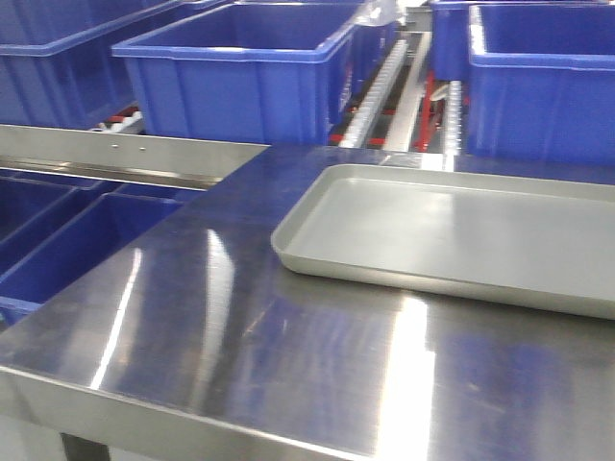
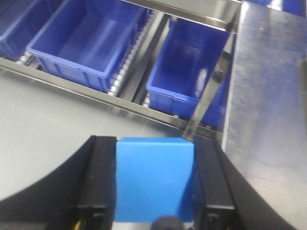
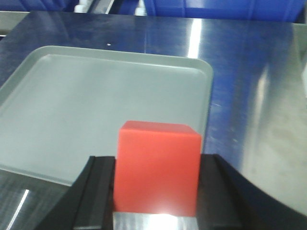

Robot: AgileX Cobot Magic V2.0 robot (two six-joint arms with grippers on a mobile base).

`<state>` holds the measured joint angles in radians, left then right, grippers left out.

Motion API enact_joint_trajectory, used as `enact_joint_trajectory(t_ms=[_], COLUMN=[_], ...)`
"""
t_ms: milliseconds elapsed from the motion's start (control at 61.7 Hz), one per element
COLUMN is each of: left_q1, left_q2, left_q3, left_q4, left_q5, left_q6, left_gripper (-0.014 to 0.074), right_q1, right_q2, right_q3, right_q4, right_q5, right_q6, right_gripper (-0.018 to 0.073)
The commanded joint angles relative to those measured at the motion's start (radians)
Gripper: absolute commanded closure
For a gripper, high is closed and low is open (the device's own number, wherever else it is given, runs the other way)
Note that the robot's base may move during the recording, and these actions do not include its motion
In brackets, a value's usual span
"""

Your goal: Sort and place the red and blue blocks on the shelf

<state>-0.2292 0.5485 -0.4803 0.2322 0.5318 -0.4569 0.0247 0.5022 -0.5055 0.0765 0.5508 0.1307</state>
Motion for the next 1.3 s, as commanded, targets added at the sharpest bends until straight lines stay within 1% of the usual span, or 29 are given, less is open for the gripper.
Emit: enact_joint_trajectory(t_ms=[0,1281], left_q1=[0.001,0.001], left_q2=[-0.001,-0.001], left_q3=[-0.030,-0.030], left_q4=[0.011,0.011], left_q5=[-0.079,-0.082], left_q6=[-0.005,-0.005], left_gripper=[0.0473,0.0473], right_q1=[-0.007,0.000], right_q2=[0.001,0.008], right_q3=[-0.029,-0.029], right_q4=[-0.007,-0.007], right_q5=[-0.076,-0.076], right_q6=[-0.002,-0.002], right_gripper=[0.0510,0.0510])
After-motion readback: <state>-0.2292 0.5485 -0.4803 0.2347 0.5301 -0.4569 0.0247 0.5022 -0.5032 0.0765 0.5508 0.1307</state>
